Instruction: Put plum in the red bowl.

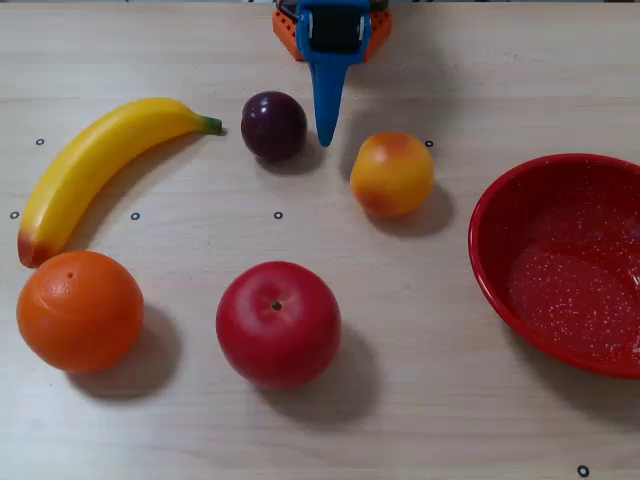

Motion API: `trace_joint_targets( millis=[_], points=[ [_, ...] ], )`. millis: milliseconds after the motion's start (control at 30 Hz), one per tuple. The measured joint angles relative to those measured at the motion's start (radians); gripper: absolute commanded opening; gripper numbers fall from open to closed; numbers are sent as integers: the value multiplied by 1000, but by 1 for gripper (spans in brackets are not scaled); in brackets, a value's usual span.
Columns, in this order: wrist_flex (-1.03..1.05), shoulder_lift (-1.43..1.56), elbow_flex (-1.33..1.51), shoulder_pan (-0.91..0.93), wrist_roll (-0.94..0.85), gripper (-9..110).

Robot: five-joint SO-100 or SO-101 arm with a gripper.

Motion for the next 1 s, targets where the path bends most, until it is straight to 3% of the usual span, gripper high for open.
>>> trace_joint_targets(
  millis=[1000],
  points=[
    [0, 0, 0, 0, 28, 0]
  ],
)
